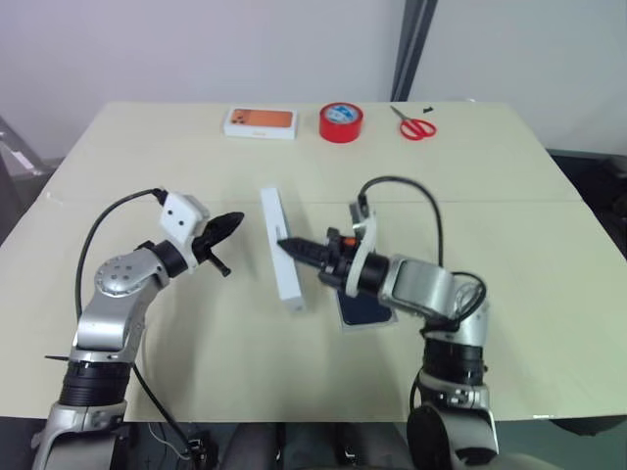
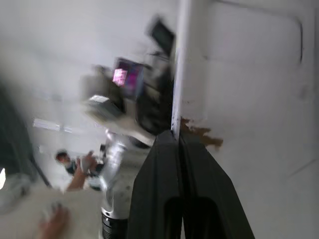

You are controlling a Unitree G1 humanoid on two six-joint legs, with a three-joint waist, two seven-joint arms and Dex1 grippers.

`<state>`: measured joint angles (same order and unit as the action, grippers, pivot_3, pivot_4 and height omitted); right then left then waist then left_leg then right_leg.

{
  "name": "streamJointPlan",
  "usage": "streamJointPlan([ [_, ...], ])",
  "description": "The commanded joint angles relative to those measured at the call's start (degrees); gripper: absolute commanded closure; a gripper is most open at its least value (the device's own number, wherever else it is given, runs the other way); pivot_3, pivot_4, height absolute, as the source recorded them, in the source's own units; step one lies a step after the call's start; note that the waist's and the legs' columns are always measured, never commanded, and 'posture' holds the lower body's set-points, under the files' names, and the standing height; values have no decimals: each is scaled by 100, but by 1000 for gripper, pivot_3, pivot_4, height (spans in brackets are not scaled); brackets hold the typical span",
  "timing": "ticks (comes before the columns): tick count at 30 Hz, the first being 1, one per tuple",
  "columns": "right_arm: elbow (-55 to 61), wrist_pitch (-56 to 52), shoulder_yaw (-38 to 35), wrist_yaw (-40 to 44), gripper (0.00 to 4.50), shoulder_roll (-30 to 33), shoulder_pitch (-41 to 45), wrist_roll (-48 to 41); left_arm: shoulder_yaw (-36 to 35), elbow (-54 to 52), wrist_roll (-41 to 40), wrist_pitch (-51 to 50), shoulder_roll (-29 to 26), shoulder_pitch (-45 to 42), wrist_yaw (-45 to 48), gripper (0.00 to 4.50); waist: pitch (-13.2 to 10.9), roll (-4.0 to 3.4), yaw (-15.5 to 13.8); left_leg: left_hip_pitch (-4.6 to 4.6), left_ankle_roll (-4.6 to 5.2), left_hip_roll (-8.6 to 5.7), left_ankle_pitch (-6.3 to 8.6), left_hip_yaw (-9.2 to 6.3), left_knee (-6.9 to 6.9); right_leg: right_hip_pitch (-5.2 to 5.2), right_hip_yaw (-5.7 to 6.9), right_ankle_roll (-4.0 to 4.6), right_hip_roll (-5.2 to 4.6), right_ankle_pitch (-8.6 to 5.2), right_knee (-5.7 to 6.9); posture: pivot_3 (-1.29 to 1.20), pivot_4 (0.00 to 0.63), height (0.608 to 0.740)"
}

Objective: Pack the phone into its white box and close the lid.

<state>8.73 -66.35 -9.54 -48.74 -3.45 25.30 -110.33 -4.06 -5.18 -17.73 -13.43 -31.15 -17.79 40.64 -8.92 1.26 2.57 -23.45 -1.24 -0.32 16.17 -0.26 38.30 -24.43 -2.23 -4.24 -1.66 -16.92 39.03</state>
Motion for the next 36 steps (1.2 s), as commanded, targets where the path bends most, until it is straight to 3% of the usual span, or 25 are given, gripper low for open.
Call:
streamJointPlan([
  [1,218,415,71,-565,4461,112,-59,-267,224,-327,65,-31,61,5,40,4500,0,-2,19,4,0,1,0,0,0,1,-2,0,3,0,3,0,150,733],
  [4,239,394,56,-355,3673,529,169,-267,628,-462,186,-97,191,62,90,4500,1,-4,32,9,0,8,0,-1,-4,1,-4,0,16,0,6,0,150,733],
  [7,212,70,206,312,2189,1456,605,-267,970,-540,258,-162,361,46,130,4500,-2,-9,4,6,0,7,0,0,-3,1,-4,0,15,0,4,0,150,733],
  [9,275,-359,429,968,1171,2407,986,23,1286,-598,365,-152,512,-9,159,4500,-3,-10,-4,5,0,6,0,2,-3,1,-5,0,14,0,1,0,150,733],
  [13,424,-674,797,2962,1171,3967,1507,2004,1884,-526,701,-144,940,-286,55,4500,-3,-11,-62,1,2,6,1,1,-3,1,-3,-1,14,-1,-7,0,150,733],
  [17,741,-75,1596,4829,1171,4938,1679,4000,2081,-472,805,-146,1252,-461,-24,4500,-2,-10,-35,0,4,7,2,1,-5,1,-5,-1,17,-1,-14,0,150,733],
  [20,886,357,1988,5766,2030,5249,1658,4995,1847,-546,623,-306,1389,-543,-160,4500,-3,-11,-3,5,4,9,2,2,-6,1,-8,-1,21,-1,-9,0,150,733],
  [25,1358,1373,3003,6950,4473,5874,1479,7024,904,-849,53,-1344,1299,-664,-625,4500,-4,-11,-31,4,4,10,2,0,-4,0,-7,-1,20,-1,-5,0,150,733],
  [30,1503,1915,3495,7624,4473,5986,1287,8267,455,-865,-205,-3531,738,-715,-1015,4500,-4,-10,-27,6,4,9,2,-1,-4,0,-7,-1,20,-1,-5,0,150,733],
  [33,1516,1975,3585,7887,4473,5894,1165,8705,904,-1032,-176,-4139,460,-662,-853,4500,-5,-9,-50,4,3,8,2,-1,-4,0,-6,-2,18,-1,-7,0,150,733],
  [36,1525,2000,3599,8097,4473,5758,1075,9005,1294,-952,-137,-4414,528,-857,-844,4500,-5,-8,-143,3,3,5,2,-2,-3,0,-6,-1,13,-1,-8,0,150,733],
])
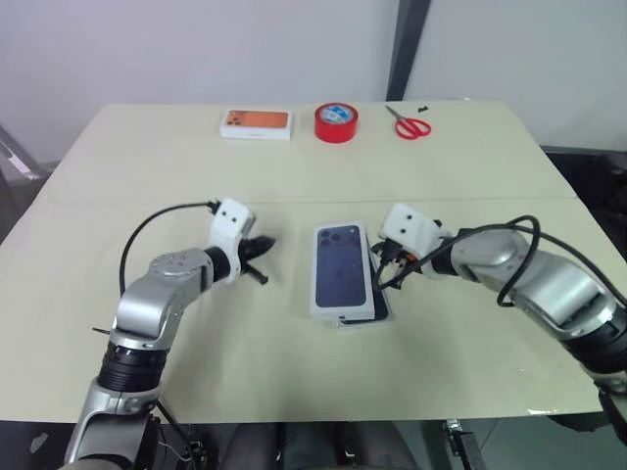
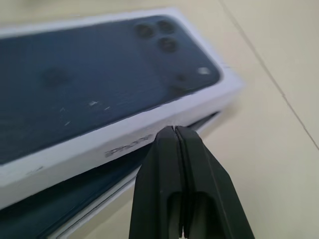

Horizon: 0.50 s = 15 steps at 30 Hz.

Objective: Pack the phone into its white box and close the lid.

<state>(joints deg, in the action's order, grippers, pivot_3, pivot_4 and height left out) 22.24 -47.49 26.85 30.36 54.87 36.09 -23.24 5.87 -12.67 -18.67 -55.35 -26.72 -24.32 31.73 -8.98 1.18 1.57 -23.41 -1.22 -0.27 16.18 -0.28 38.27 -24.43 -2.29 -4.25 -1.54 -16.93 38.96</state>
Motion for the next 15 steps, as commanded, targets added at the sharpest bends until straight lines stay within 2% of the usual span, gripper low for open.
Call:
streamJointPlan([
  [1,180,123,-50,249,4473,-111,-29,387,348,-169,-51,-291,126,-261,29,4500,0,0,-65,0,0,-1,0,0,1,0,-1,0,-1,0,0,0,150,733],
  [4,270,152,-86,484,4473,-190,-107,583,706,-113,-53,-358,269,-476,146,4500,0,0,-101,-1,-1,-1,0,0,1,0,0,0,-1,0,-3,0,150,733],
  [8,371,132,-274,758,4473,-154,-238,716,735,-292,-337,-356,460,-570,381,4500,0,0,-77,-2,-1,-1,0,1,1,0,-1,0,0,0,-7,0,150,733],
  [15,427,129,-650,1186,4473,80,-545,918,840,-791,-686,-403,351,-507,847,4500,0,0,-83,0,-2,0,-1,0,0,0,-2,1,1,0,-4,0,150,733],
])
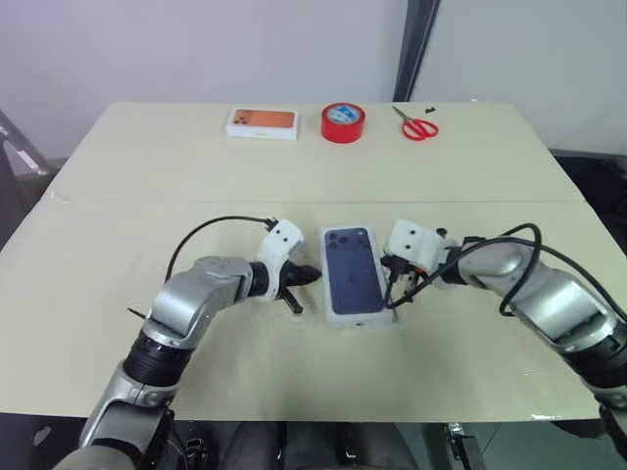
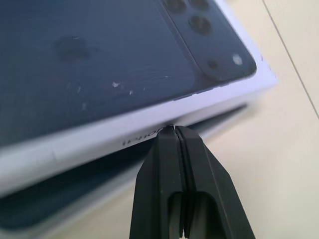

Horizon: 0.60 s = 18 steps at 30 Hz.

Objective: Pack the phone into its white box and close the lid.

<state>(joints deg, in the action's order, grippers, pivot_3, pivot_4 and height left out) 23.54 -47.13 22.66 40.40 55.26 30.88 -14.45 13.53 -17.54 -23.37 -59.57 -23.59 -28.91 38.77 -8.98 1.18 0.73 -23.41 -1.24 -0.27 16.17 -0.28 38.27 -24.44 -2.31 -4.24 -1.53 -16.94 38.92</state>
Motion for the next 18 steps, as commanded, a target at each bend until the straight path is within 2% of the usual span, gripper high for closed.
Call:
streamJointPlan([
  [1,292,95,-267,221,4473,47,-60,76,97,-290,-203,20,26,-52,137,4500,0,0,1,0,0,0,0,0,0,0,0,0,0,0,1,0,150,733],
  [9,220,120,-345,337,4473,-130,-175,356,228,-155,-67,150,-79,-43,77,4500,0,0,5,1,0,0,0,0,1,0,0,0,1,0,2,0,150,733],
  [18,144,127,-297,331,4473,-420,-192,619,87,315,90,278,126,-167,-233,4500,0,0,0,1,0,-1,0,0,2,0,0,0,1,0,4,0,150,733],
])
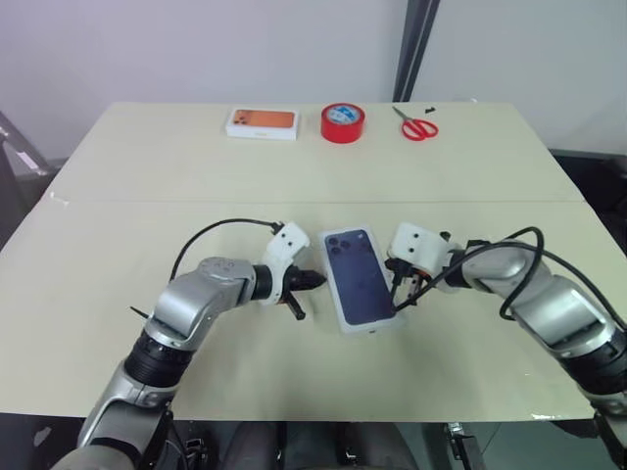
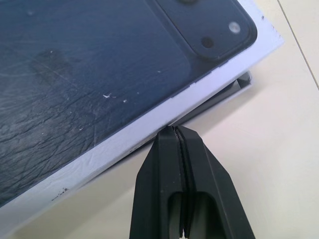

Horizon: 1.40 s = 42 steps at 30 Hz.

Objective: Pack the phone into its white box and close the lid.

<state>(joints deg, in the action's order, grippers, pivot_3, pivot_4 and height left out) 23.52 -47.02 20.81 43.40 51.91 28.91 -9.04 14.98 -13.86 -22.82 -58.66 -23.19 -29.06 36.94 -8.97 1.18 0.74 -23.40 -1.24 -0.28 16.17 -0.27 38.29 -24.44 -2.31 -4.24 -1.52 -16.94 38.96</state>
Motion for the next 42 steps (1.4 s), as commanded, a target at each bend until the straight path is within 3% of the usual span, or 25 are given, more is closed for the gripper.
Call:
streamJointPlan([
  [1,133,121,-116,40,4473,-99,1,105,-56,-22,44,206,103,-161,-61,4500,0,0,-2,0,0,0,0,0,0,0,0,0,0,0,0,0,150,733],
  [27,-54,-31,-239,-2,4473,-403,-116,521,-160,490,212,415,432,-377,-246,4500,0,0,2,1,-2,-1,-1,0,3,0,0,0,0,0,6,0,150,733],
  [42,-262,648,-886,610,4473,178,-236,407,-248,172,99,311,209,-228,-173,4500,0,0,4,2,-2,-1,-1,0,3,0,0,0,0,0,6,0,150,733],
])
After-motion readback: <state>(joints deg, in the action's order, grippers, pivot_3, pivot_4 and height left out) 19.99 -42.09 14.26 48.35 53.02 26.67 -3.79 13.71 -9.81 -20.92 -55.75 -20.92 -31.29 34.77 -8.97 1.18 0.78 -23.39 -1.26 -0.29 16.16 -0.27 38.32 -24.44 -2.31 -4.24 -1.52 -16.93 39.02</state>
